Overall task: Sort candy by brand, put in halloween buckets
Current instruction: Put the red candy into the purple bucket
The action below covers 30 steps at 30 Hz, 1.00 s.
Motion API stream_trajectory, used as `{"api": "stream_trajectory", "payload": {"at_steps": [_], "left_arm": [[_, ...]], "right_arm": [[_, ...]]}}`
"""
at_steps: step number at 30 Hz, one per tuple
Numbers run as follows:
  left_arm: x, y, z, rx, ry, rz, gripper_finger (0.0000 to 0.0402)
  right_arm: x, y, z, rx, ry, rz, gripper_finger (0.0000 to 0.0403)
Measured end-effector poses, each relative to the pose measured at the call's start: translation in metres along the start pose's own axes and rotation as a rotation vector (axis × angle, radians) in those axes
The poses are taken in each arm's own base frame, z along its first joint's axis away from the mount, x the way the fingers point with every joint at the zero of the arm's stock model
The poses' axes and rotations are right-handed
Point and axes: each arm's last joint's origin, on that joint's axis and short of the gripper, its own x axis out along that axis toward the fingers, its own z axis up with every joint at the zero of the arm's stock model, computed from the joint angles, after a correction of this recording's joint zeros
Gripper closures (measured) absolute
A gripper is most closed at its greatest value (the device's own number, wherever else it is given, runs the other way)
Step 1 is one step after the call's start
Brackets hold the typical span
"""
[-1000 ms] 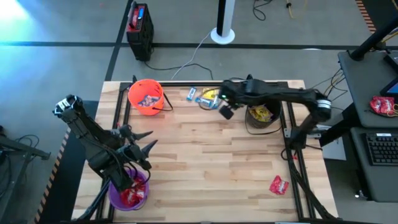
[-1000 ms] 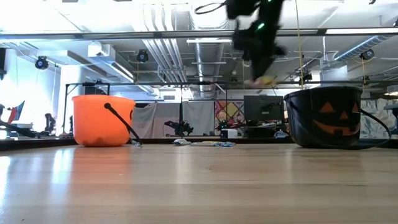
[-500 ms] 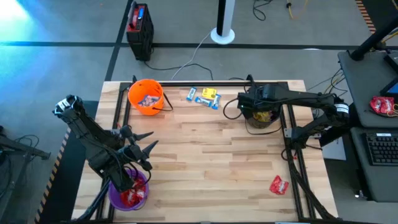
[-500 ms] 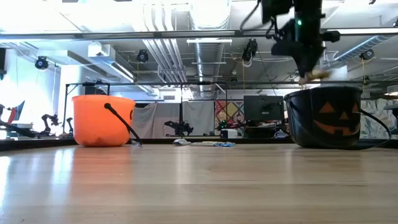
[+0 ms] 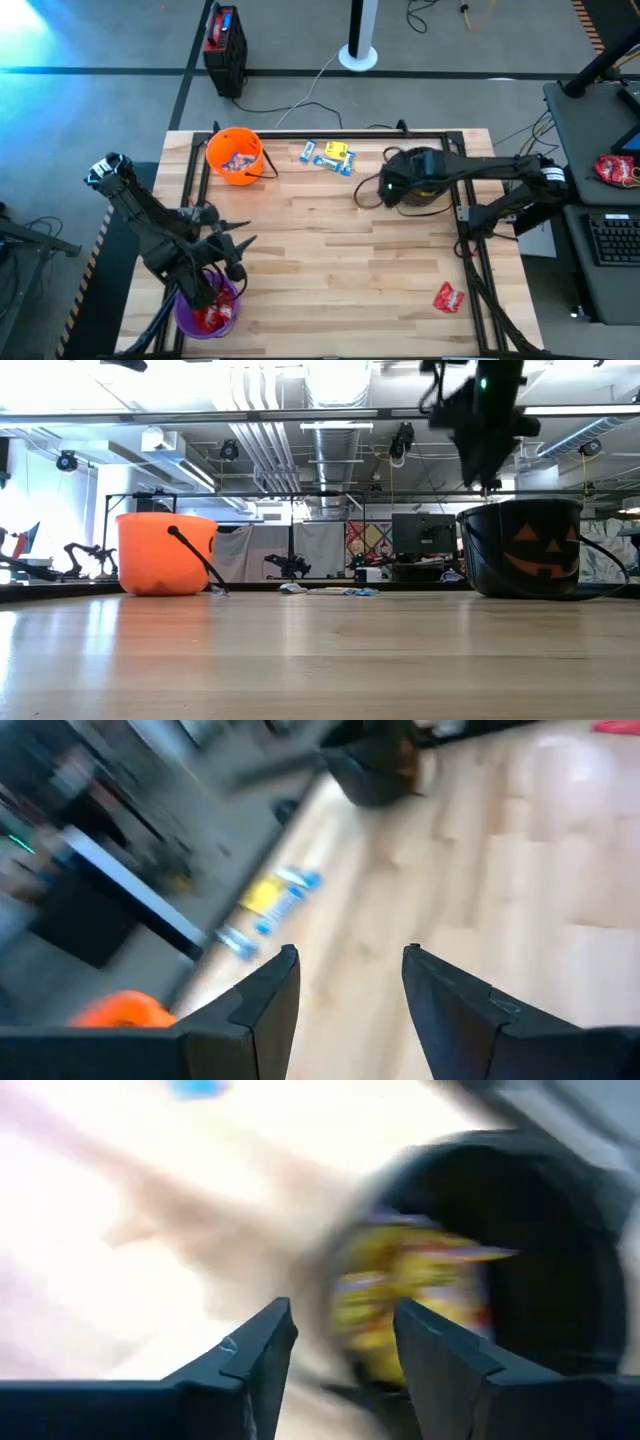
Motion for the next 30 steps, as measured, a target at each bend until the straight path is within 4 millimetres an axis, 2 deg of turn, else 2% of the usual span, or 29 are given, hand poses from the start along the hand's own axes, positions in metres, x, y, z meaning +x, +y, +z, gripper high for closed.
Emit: {"api": "stream_trajectory", "payload": {"at_steps": [2,6,8,11,15,18,21,27,30], "left_arm": [[0.001,-0.003,0.005,-0.040,0.045,-0.060,0.0239],[0.000,-0.012,0.016,0.058,0.029,-0.164,0.0239],[-0.002,-0.014,0.022,0.115,-0.004,-0.199,0.0239],[-0.003,-0.014,0.031,0.180,-0.002,-0.282,0.0239],[-0.004,-0.012,0.042,0.236,-0.003,-0.352,0.0239],[-0.003,-0.011,0.046,0.302,-0.018,-0.364,0.0239],[0.001,-0.011,0.049,0.344,-0.042,-0.355,0.0239],[0.011,-0.009,0.050,0.347,-0.045,-0.321,0.0239],[0.014,-0.009,0.049,0.348,-0.036,-0.312,0.0239]], "right_arm": [[-0.010,0.017,-0.010,-0.080,0.003,0.149,0.0232],[-0.027,0.054,-0.046,-0.271,0.102,0.418,0.0234],[-0.035,0.071,-0.071,-0.369,0.164,0.489,0.0239],[-0.045,0.085,-0.113,-0.408,0.322,0.504,0.0246],[-0.052,0.087,-0.156,-0.286,0.538,0.364,0.0252],[-0.052,0.084,-0.175,-0.141,0.576,0.222,0.0249],[-0.048,0.087,-0.187,-0.052,0.586,0.165,0.0239],[-0.020,0.092,-0.205,-0.006,0.665,-0.001,0.0209],[-0.001,0.093,-0.221,-0.120,0.774,-0.064,0.0200]]}}
